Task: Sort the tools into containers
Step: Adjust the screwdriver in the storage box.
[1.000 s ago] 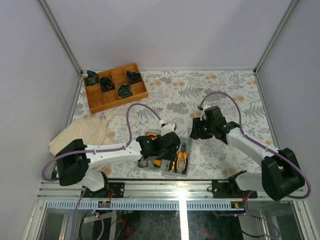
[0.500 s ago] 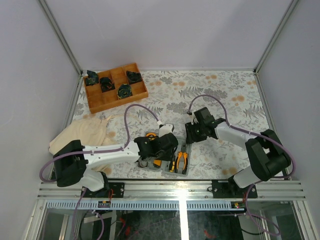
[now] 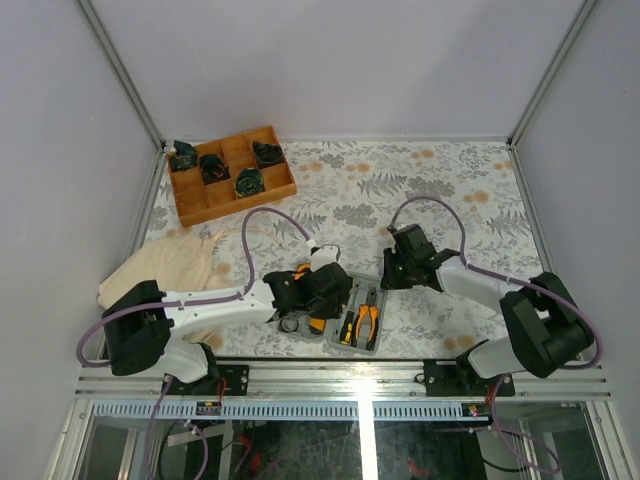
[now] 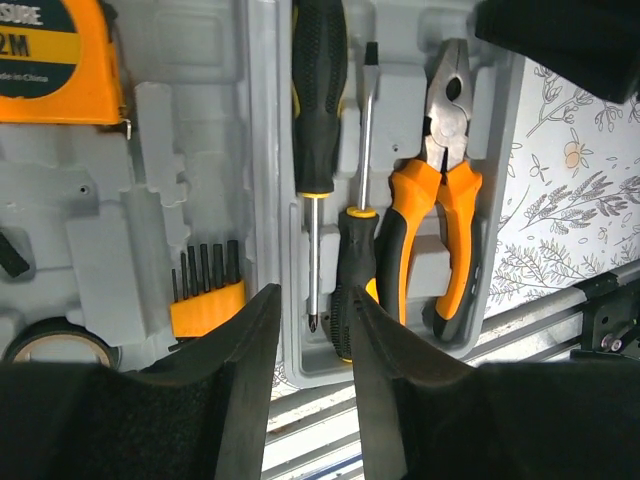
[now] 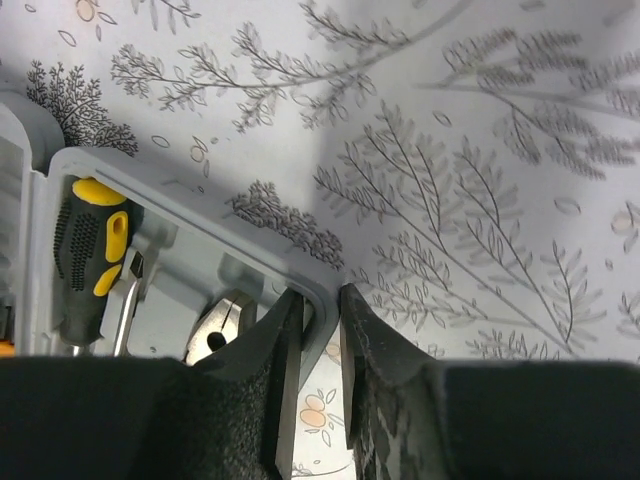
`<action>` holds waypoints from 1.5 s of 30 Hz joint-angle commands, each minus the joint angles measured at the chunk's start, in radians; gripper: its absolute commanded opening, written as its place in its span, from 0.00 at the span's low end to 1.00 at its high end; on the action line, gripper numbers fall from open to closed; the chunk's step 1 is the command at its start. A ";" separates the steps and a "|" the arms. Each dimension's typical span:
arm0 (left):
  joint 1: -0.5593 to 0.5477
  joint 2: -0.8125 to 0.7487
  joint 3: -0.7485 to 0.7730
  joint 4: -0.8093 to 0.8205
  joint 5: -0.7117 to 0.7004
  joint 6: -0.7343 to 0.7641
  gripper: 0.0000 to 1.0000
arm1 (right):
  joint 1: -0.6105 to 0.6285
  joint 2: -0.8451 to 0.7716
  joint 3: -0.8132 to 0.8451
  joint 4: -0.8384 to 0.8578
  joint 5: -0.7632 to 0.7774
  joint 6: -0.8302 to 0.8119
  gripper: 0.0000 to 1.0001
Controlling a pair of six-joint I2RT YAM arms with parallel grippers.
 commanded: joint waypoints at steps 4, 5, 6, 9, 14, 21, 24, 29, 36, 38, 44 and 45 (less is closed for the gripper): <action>0.008 -0.002 0.011 0.004 -0.019 0.027 0.32 | 0.001 -0.225 -0.223 0.149 0.057 0.356 0.01; 0.007 0.001 0.015 0.006 -0.016 0.030 0.33 | 0.001 -0.257 -0.255 0.171 0.061 0.400 0.00; 0.008 0.005 0.018 0.009 -0.011 0.034 0.33 | 0.001 -0.289 -0.282 0.186 0.064 0.435 0.00; 0.008 0.026 0.034 0.015 0.010 0.057 0.32 | 0.001 -0.341 -0.327 0.204 0.066 0.490 0.01; 0.004 0.054 0.050 0.040 0.045 0.095 0.32 | 0.002 -0.312 -0.305 0.174 0.061 0.462 0.24; -0.027 0.080 0.055 0.068 0.078 0.105 0.31 | 0.002 -0.381 -0.240 0.032 0.157 0.375 0.43; -0.052 0.101 0.059 0.078 0.082 0.093 0.27 | 0.002 -0.425 -0.213 -0.028 0.199 0.335 0.44; -0.090 0.139 0.071 0.089 0.085 0.081 0.23 | 0.002 -0.472 -0.193 -0.074 0.220 0.298 0.43; -0.108 0.176 0.081 0.093 0.069 0.081 0.21 | 0.002 -0.486 -0.183 -0.087 0.207 0.269 0.42; -0.108 0.176 0.083 0.095 0.062 0.081 0.21 | 0.002 -0.484 -0.182 -0.089 0.203 0.263 0.41; -0.108 0.181 0.110 0.075 0.011 0.086 0.21 | 0.002 -0.480 -0.185 -0.079 0.188 0.261 0.41; -0.108 0.182 0.116 0.071 0.001 0.089 0.21 | 0.003 -0.479 -0.186 -0.077 0.186 0.261 0.41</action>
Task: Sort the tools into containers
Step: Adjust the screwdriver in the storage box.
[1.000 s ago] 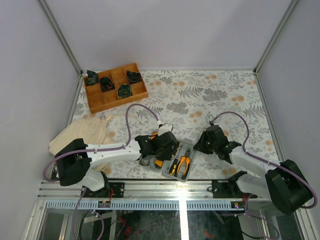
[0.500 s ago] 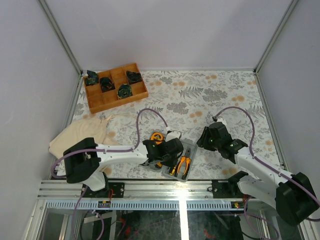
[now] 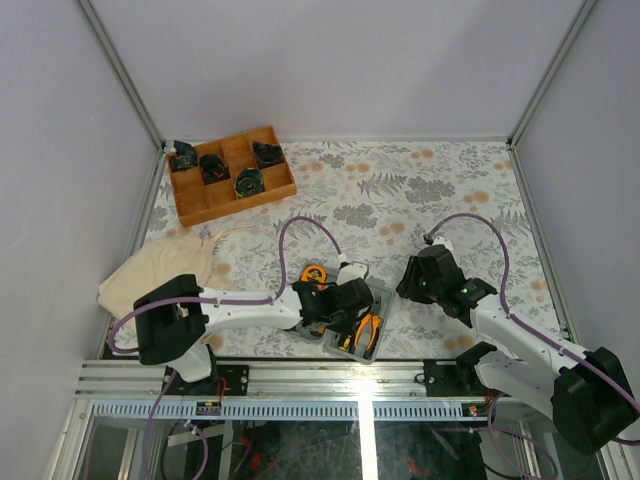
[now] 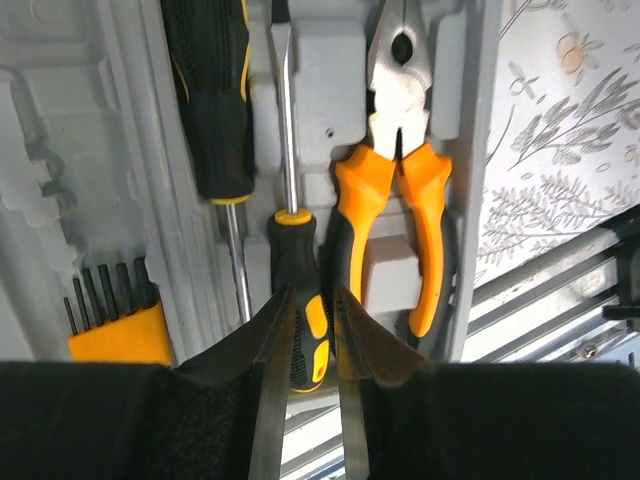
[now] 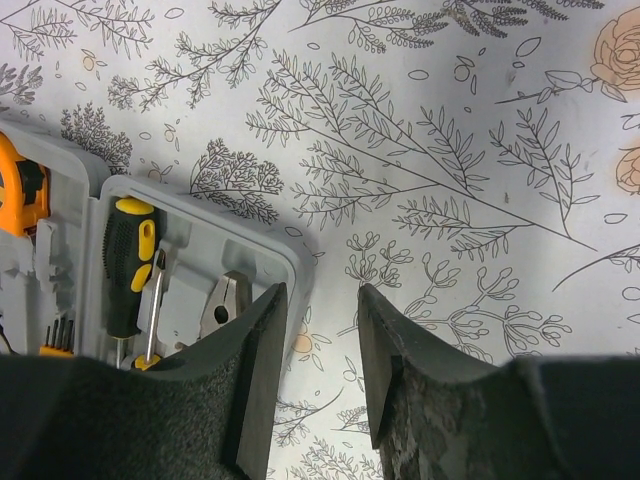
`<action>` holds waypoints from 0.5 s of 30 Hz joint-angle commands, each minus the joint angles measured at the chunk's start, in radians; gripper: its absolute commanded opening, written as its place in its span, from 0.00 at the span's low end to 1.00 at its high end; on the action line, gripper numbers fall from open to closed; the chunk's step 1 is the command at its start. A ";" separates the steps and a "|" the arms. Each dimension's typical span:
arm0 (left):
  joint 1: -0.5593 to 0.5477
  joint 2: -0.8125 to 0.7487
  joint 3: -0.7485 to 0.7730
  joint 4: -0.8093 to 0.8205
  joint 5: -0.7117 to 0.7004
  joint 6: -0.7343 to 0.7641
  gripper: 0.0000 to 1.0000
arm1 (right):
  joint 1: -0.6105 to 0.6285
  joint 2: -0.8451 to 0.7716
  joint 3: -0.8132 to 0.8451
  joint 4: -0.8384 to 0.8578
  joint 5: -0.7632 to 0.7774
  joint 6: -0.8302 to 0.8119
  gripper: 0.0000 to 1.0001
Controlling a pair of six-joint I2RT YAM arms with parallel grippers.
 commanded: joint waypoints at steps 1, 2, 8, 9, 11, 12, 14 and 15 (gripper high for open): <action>-0.005 0.015 0.051 0.024 -0.068 0.007 0.21 | 0.002 -0.004 0.037 0.010 0.013 -0.021 0.41; -0.005 0.017 0.056 0.026 -0.072 0.010 0.21 | 0.003 -0.003 0.037 0.008 0.012 -0.022 0.41; -0.004 0.050 0.069 0.025 -0.090 0.025 0.19 | 0.002 -0.007 0.038 0.004 0.010 -0.029 0.41; -0.004 0.054 0.069 0.024 -0.092 0.026 0.18 | 0.002 -0.007 0.038 0.002 0.010 -0.029 0.41; -0.005 0.062 0.064 0.023 -0.096 0.027 0.17 | 0.002 -0.009 0.038 0.001 0.008 -0.030 0.41; -0.005 0.066 0.061 0.023 -0.098 0.026 0.16 | 0.002 -0.009 0.038 -0.001 0.009 -0.030 0.41; -0.004 0.069 0.055 0.024 -0.098 0.023 0.15 | 0.002 -0.008 0.038 -0.003 0.009 -0.032 0.41; -0.005 0.071 0.051 0.023 -0.098 0.021 0.15 | 0.002 -0.009 0.038 -0.002 0.007 -0.031 0.41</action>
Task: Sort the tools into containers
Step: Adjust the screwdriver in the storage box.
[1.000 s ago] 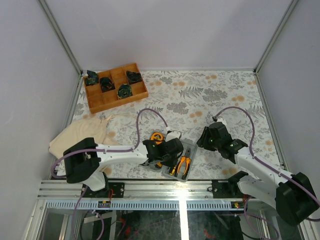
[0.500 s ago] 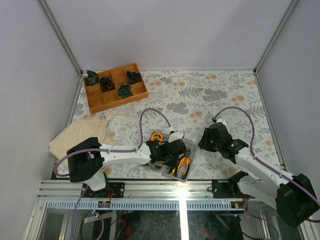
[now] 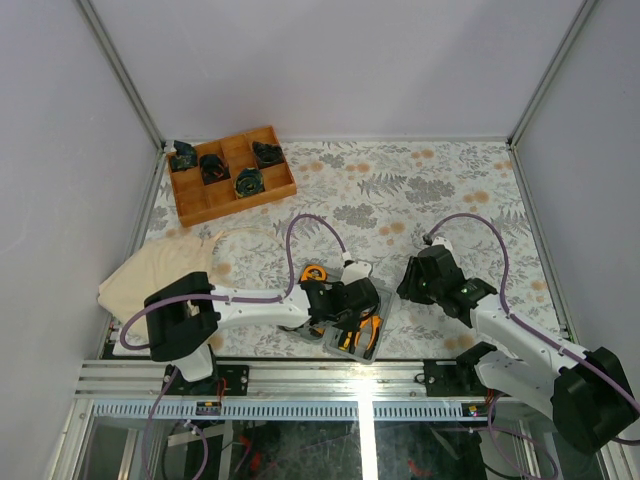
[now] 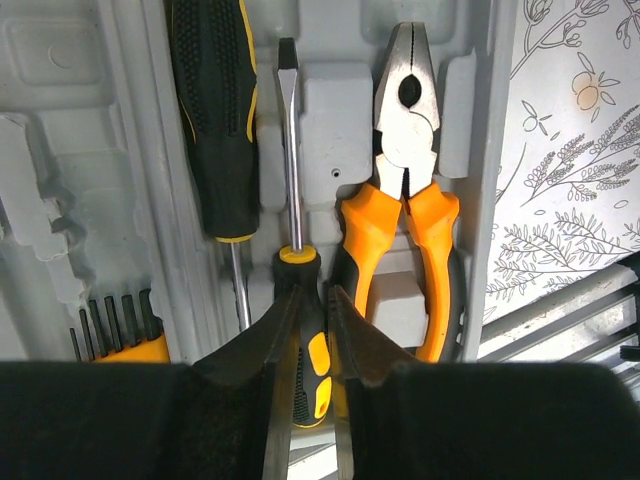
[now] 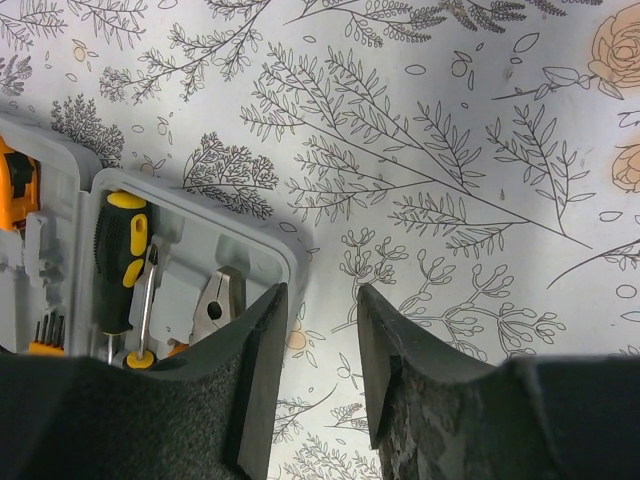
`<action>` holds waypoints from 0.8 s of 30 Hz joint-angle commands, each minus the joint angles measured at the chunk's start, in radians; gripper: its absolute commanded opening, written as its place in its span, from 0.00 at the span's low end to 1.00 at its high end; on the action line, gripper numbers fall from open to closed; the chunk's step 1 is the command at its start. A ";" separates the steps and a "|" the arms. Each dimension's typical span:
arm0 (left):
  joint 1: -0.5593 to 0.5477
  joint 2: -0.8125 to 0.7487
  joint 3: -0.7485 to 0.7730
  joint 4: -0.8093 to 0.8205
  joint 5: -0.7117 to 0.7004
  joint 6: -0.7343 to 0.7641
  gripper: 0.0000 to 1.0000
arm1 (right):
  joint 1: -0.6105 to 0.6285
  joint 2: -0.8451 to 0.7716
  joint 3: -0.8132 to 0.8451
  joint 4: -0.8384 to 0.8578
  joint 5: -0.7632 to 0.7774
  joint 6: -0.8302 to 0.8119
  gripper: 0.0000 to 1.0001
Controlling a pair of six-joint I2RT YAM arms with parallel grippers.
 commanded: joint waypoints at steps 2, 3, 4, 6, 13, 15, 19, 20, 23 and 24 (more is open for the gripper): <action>-0.003 0.010 -0.006 0.026 -0.039 0.007 0.14 | 0.002 -0.008 0.039 0.007 0.010 -0.014 0.41; -0.004 0.012 -0.009 0.028 -0.039 0.007 0.14 | 0.002 -0.008 0.040 0.009 0.007 -0.014 0.41; -0.004 0.015 -0.011 0.029 -0.039 0.006 0.13 | 0.003 -0.005 0.041 0.008 0.006 -0.015 0.40; -0.005 0.024 -0.013 0.030 -0.038 0.007 0.12 | 0.001 -0.006 0.044 0.007 0.002 -0.014 0.40; -0.005 0.040 -0.042 0.012 -0.039 -0.011 0.10 | 0.003 -0.001 0.072 -0.017 0.008 -0.032 0.40; -0.004 0.041 -0.052 0.006 -0.042 -0.018 0.10 | 0.003 0.001 0.079 -0.022 0.008 -0.035 0.40; -0.004 0.057 -0.048 -0.020 -0.057 -0.023 0.10 | 0.002 0.003 0.087 -0.024 0.005 -0.037 0.40; -0.004 0.065 -0.043 -0.030 -0.064 -0.025 0.11 | 0.002 0.002 0.087 -0.025 0.004 -0.037 0.40; -0.004 0.088 -0.024 -0.056 -0.076 -0.024 0.12 | 0.002 0.002 0.089 -0.028 0.003 -0.038 0.40; -0.004 0.096 -0.019 -0.065 -0.078 -0.022 0.12 | 0.002 0.004 0.090 -0.029 0.001 -0.039 0.40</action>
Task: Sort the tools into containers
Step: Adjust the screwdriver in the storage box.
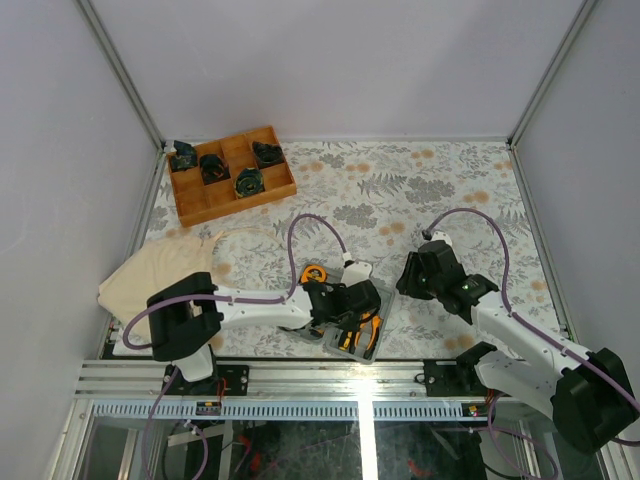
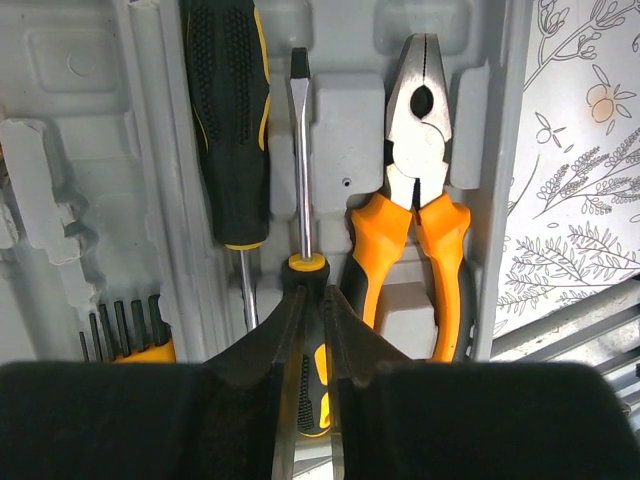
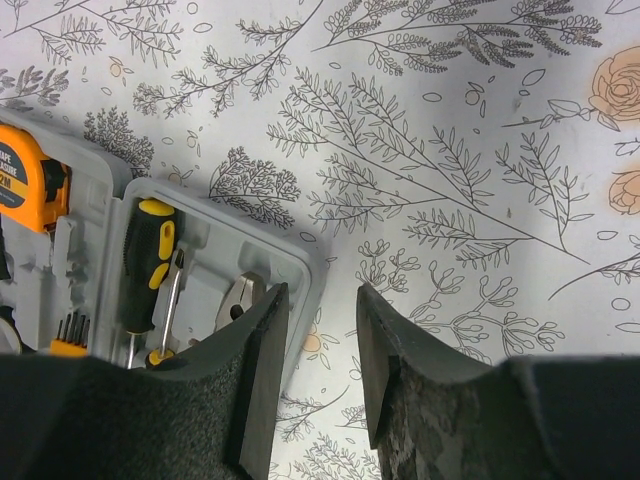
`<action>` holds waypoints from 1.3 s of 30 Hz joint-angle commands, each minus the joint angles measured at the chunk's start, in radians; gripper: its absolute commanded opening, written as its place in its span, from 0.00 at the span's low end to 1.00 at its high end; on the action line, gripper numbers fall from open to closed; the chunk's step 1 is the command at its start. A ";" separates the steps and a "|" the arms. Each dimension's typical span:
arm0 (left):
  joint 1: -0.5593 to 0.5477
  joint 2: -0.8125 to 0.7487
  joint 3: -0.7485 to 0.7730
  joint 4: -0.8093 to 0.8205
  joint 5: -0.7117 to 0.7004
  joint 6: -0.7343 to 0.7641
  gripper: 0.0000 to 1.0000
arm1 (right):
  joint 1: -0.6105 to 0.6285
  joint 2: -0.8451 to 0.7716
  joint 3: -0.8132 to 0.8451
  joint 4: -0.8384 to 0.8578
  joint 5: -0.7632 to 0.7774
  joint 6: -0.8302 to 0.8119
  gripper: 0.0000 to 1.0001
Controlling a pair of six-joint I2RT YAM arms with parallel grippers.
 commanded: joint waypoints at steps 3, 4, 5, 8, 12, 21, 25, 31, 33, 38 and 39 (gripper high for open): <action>-0.003 0.106 0.001 -0.094 -0.050 -0.005 0.12 | 0.003 0.003 0.045 -0.009 0.001 -0.017 0.40; -0.003 0.112 0.003 -0.097 -0.050 -0.003 0.12 | 0.003 0.004 0.045 -0.008 0.000 -0.017 0.40; -0.003 0.115 0.003 -0.099 -0.047 -0.001 0.12 | 0.002 0.006 0.047 -0.007 -0.002 -0.017 0.40; -0.003 0.130 0.001 -0.099 -0.035 0.004 0.10 | 0.002 0.014 0.054 -0.006 -0.016 -0.020 0.40; -0.004 0.138 -0.019 -0.094 -0.018 0.003 0.08 | 0.003 0.035 0.071 0.000 -0.056 -0.022 0.40; -0.004 0.132 -0.065 -0.050 0.019 0.002 0.05 | 0.050 0.096 0.090 0.109 -0.180 0.044 0.32; -0.003 0.133 -0.073 -0.034 0.032 0.005 0.04 | 0.078 0.139 0.082 0.180 -0.196 0.097 0.25; -0.002 0.140 -0.086 -0.012 0.053 0.011 0.03 | 0.124 0.224 0.100 0.225 -0.180 0.134 0.23; -0.003 0.145 -0.087 -0.007 0.062 0.017 0.03 | 0.132 0.250 0.108 0.224 -0.170 0.138 0.22; -0.002 0.153 -0.092 0.005 0.078 0.022 0.02 | 0.144 0.302 0.119 0.233 -0.153 0.149 0.21; -0.002 0.154 -0.092 0.006 0.079 0.024 0.02 | 0.145 0.310 0.122 0.231 -0.145 0.147 0.20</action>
